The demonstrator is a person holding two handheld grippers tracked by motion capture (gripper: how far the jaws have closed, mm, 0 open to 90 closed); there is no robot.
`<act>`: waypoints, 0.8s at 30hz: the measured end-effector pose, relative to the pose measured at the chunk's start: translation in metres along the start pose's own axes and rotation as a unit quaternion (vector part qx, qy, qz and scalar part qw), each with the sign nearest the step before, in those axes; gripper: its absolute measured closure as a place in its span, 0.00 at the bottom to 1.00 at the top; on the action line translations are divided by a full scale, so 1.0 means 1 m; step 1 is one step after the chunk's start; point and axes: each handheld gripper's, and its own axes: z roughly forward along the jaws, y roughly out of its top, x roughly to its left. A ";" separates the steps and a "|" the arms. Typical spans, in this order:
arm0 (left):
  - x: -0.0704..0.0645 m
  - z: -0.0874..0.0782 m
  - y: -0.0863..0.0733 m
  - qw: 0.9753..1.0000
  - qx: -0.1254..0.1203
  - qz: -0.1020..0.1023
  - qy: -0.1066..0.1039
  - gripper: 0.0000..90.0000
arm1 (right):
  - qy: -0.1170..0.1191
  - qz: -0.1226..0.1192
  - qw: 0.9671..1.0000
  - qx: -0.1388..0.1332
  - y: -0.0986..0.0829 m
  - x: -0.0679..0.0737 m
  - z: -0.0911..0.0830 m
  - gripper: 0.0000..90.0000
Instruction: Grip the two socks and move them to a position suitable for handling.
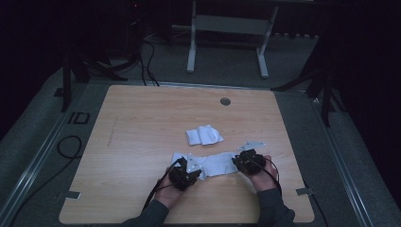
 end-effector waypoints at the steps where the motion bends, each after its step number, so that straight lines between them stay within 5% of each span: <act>1: -0.001 0.002 -0.001 1.000 0.003 0.002 0.000 0.98 | 0.002 -0.001 1.000 0.003 0.000 0.000 0.002 0.86; 9: 0.003 0.002 -0.007 1.000 0.017 -0.011 -0.015 0.99 | 0.010 -0.003 1.000 0.026 -0.006 0.002 0.015 0.88; 24: 0.003 -0.017 -0.023 0.999 0.030 -0.019 -0.020 0.99 | 0.038 -0.012 0.999 0.034 -0.017 0.017 0.003 0.87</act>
